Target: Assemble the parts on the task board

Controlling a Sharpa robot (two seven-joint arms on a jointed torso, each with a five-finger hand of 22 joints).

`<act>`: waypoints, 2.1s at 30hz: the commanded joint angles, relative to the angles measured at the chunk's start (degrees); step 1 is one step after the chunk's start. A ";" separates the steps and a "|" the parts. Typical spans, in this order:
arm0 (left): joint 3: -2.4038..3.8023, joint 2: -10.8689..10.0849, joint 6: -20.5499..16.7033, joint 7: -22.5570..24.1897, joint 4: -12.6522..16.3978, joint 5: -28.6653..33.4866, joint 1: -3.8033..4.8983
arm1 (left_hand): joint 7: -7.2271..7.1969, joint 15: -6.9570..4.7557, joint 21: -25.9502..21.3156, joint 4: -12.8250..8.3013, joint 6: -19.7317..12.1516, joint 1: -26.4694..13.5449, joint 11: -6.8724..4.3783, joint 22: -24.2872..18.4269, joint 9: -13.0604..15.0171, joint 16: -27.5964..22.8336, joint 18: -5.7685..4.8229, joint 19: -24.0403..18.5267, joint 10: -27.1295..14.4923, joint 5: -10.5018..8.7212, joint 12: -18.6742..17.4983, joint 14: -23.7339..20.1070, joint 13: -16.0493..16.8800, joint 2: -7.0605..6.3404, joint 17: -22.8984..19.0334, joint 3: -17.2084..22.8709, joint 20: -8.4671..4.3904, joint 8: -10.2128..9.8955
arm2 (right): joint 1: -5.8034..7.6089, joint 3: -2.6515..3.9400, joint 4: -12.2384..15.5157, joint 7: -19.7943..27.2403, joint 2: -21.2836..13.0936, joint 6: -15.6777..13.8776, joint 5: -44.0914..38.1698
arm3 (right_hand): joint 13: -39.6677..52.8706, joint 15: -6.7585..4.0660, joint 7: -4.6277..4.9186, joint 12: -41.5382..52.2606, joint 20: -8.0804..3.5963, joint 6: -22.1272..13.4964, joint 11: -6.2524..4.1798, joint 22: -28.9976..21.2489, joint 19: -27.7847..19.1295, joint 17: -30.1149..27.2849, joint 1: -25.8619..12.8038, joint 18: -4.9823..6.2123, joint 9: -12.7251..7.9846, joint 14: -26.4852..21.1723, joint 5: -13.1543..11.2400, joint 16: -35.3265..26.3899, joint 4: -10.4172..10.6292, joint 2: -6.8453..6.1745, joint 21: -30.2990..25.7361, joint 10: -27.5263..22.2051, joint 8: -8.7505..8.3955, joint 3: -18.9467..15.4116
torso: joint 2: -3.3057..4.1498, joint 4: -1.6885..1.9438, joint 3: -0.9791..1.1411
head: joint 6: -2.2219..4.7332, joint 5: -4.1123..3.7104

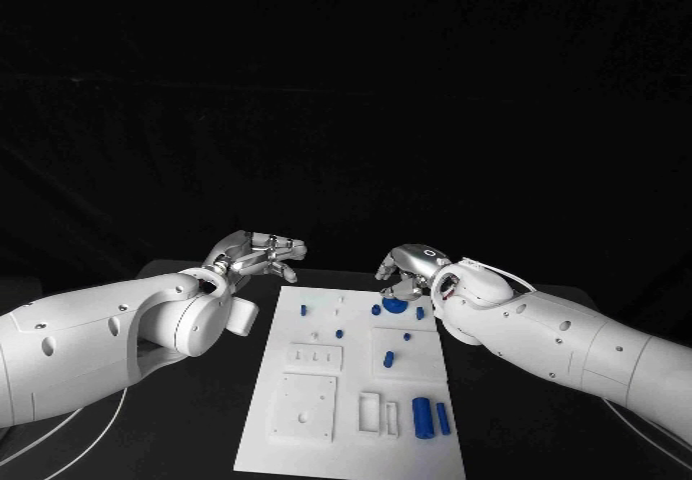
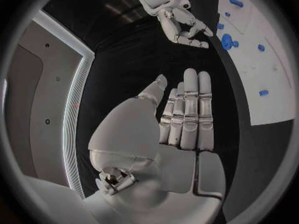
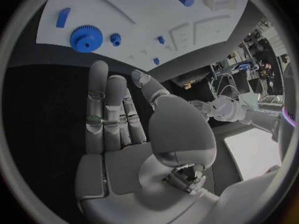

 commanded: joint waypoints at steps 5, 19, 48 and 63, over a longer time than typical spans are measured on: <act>0.14 -0.05 1.60 0.56 1.67 -0.83 0.65 | 0.13 0.12 -0.04 -0.13 -0.39 -0.73 0.14 -0.13 0.03 0.01 0.97 -0.63 -0.87 0.31 0.03 -0.81 0.06 -0.20 -0.08 -0.51 0.19 0.32 | -0.26 -0.29 -0.76 -3.65 0.92 -0.17 -7.18 | 0.06 -0.10 -0.13 0.27 -0.15 0.11 -0.01 2.10 1.26 -0.30 -0.17 1.06 0.06 -0.69 -0.75 1.03 0.15 -0.94 -0.90 -0.43 0.28 1.59 | 1.41 0.62 -0.58 | 0.24 -0.38; 0.24 -0.15 1.53 0.50 2.56 -0.89 1.28 | 0.22 0.25 -0.12 -0.28 -0.51 -0.87 0.34 -0.49 0.02 -0.31 1.08 -0.65 -1.58 0.33 0.02 -0.76 0.05 -0.16 -0.37 -0.87 0.35 0.31 | -0.55 -1.00 -1.09 -4.68 1.42 1.93 -9.81 | 0.05 -0.11 -0.13 0.24 -0.23 0.21 0.02 2.87 2.08 -0.49 -0.19 0.81 0.07 -0.70 -1.04 1.40 0.24 -1.08 -1.25 -0.60 0.30 1.82 | 2.94 0.98 -0.98 | 0.67 -0.91; 0.26 -0.24 1.43 0.26 3.31 -0.92 2.35 | 0.33 0.42 -0.51 -0.41 -0.68 -0.95 0.52 -1.48 0.02 -1.07 1.10 -0.64 -2.19 0.35 0.04 -0.73 0.07 0.03 -0.93 -1.71 0.55 0.31 | -0.72 -2.29 -3.46 -4.49 2.73 1.82 -10.60 | 0.06 -0.53 -0.18 0.23 -0.78 1.84 -0.70 10.74 2.50 -0.97 -1.20 -0.08 0.11 -1.00 -5.02 2.75 0.22 -1.49 -3.08 2.81 0.32 9.94 | 4.92 1.53 -1.42 | 1.43 -1.27; 0.26 -0.30 1.54 0.04 3.31 -0.92 2.45 | 0.32 0.42 -0.53 -0.39 -0.70 -0.97 0.52 -1.54 0.02 -1.10 1.10 -0.63 -2.20 0.35 0.04 -0.73 0.07 0.05 -0.95 -1.74 0.55 0.31 | -0.73 -2.30 -3.18 -5.51 2.66 -2.21 -11.43 | 0.18 -1.88 -1.35 0.26 -1.97 7.64 -2.74 14.81 1.94 -0.81 0.69 -0.76 0.97 -0.96 -13.38 2.75 0.19 0.55 -1.15 10.20 0.50 17.22 | 5.52 1.43 -1.59 | 1.72 -1.13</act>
